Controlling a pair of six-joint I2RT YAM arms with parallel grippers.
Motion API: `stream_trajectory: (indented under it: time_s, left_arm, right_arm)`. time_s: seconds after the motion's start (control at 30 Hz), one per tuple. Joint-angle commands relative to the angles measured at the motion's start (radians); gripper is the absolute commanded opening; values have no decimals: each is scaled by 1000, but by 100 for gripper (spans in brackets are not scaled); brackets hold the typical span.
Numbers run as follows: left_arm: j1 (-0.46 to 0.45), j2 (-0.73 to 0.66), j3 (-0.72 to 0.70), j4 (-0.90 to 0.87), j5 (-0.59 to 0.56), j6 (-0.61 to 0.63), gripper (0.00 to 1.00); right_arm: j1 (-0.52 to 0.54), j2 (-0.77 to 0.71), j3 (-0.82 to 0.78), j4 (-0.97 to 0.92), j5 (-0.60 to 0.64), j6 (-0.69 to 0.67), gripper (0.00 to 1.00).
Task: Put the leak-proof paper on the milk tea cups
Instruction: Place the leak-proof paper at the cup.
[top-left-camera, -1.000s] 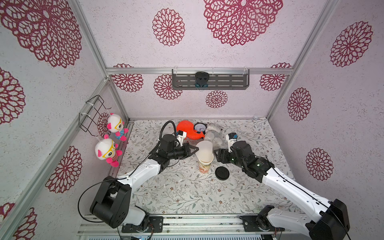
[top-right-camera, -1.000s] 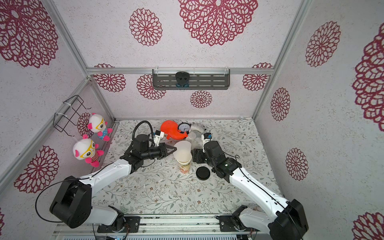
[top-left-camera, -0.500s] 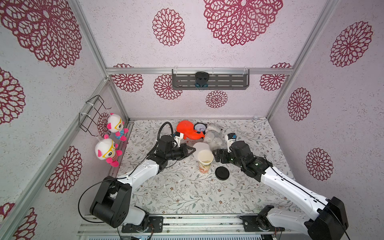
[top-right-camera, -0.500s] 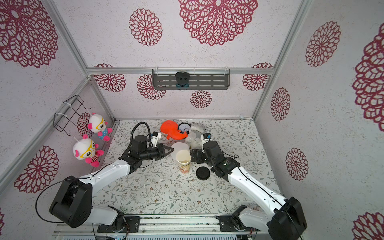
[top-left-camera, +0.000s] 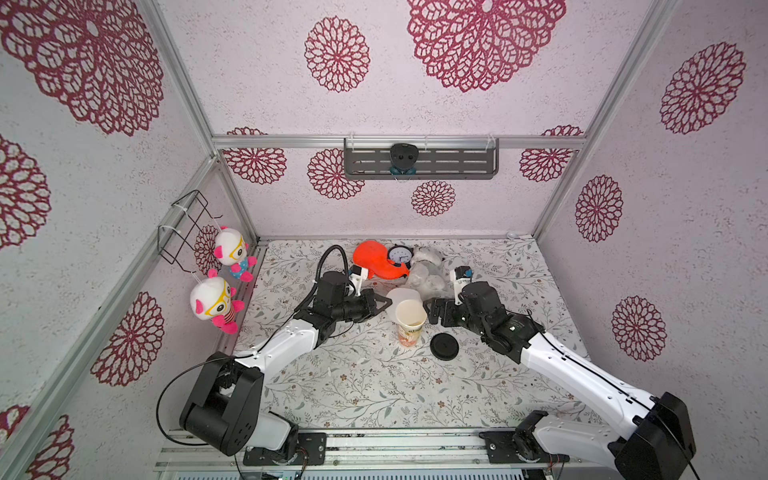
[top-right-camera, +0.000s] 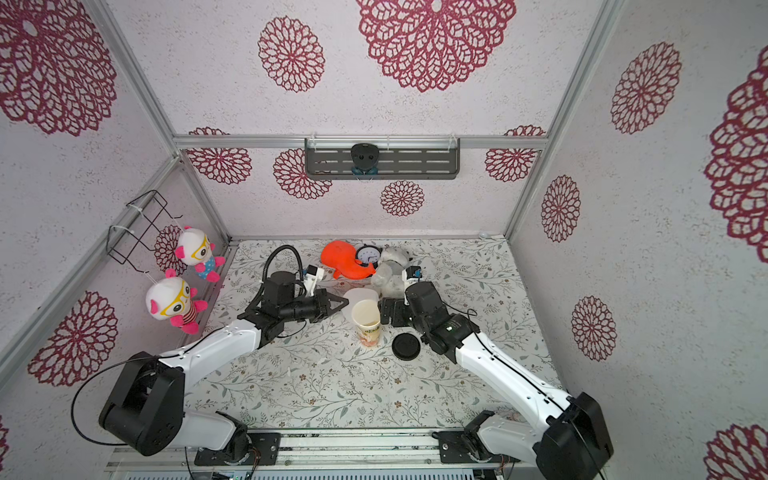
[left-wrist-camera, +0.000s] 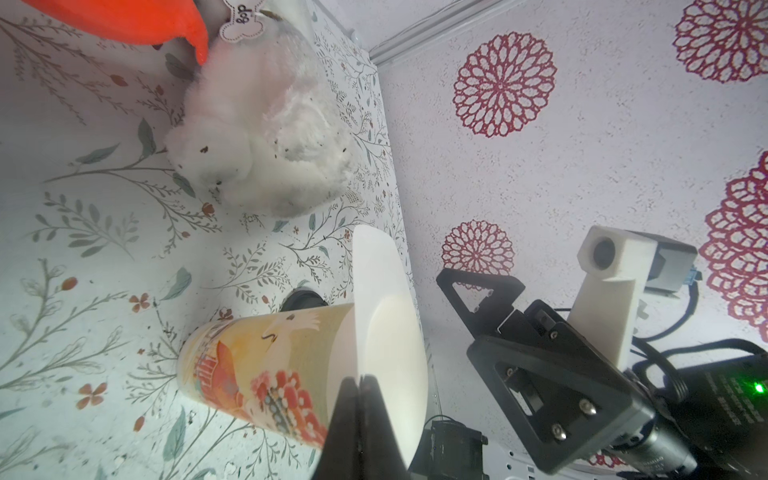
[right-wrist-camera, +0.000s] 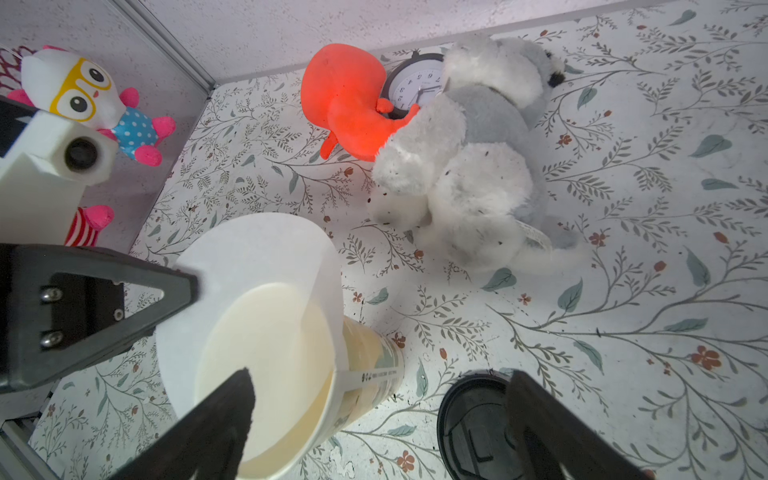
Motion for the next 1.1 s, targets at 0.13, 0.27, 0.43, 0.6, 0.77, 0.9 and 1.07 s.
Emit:
stream_trajectory:
  time_s: [0.13,0.27,0.43,0.6,0.77,0.9,1.07]
  left_arm:
    - [-9,-8,29,-26,20,27,0]
    - [-14,3,38,-47,20,41,0]
    - [-17,9,40,-48,27,43,0]
    - [-23,12,43,-49,40,50,0]
    - [-25,13,42,-52,43,55,0]
    - [-26,17,44,-53,44,56,6]
    - [-26,22,44,-53,44,57,16]
  right_arm:
    - [-5,-7,6,31,12,-14,99]
    - [-6,0,6,34,1,-14,99]
    - [-4,17,4,32,-12,-17,99]
    - [-1,42,10,28,-25,-19,99]
    - [1,52,10,27,-27,-23,98]
    - [1,53,9,19,-25,-27,96]
    - [1,49,4,15,-24,-29,94]
